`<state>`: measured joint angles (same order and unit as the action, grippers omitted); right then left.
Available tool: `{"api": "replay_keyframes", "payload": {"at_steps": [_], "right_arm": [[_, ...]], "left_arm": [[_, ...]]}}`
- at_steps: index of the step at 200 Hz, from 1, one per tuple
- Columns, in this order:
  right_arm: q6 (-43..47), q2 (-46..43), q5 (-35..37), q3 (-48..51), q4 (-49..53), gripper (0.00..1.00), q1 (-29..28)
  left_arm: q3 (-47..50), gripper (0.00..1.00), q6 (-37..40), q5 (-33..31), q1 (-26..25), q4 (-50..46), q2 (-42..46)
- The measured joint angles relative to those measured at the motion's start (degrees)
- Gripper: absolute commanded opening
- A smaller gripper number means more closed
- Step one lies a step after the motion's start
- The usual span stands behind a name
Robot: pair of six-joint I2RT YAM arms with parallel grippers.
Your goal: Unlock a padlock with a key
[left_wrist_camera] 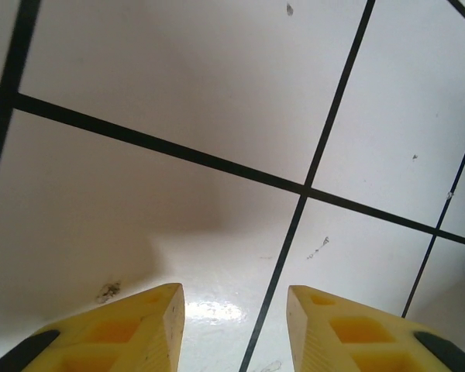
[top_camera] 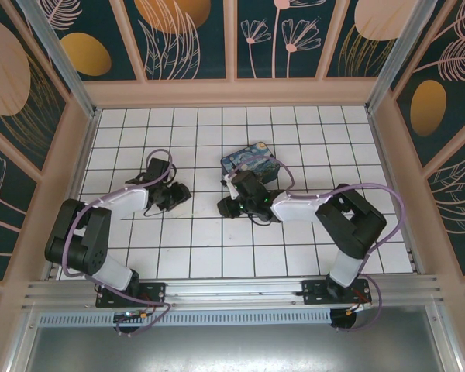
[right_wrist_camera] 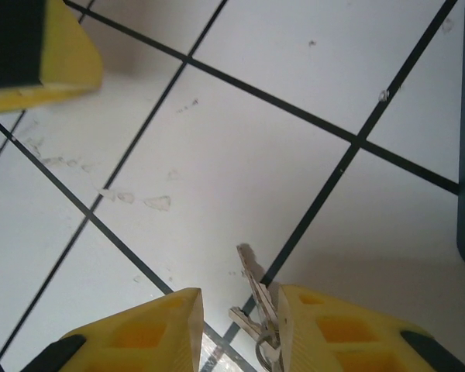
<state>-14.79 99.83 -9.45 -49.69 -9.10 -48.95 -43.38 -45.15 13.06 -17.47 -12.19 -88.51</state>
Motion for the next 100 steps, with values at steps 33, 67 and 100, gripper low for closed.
{"api": "replay_keyframes", "payload": {"at_steps": [33, 67, 100], "right_arm": [[0.96, 0.98, -0.72, -0.02, 0.31, 0.31, 0.22], [1.22, 2.34, -1.07, 0.0, 0.28, 0.29, 0.28], [1.46, 3.23, -1.11, 0.5, -0.02, 0.28, 0.42]], "left_arm": [[-0.02, 0.4, 0.17, 0.07, 0.02, -0.04, 0.5], [-0.57, 0.4, 0.72, 0.04, 0.02, -0.87, 0.61], [-2.16, 0.4, 1.66, 0.02, 0.02, -2.67, 1.73]]}}
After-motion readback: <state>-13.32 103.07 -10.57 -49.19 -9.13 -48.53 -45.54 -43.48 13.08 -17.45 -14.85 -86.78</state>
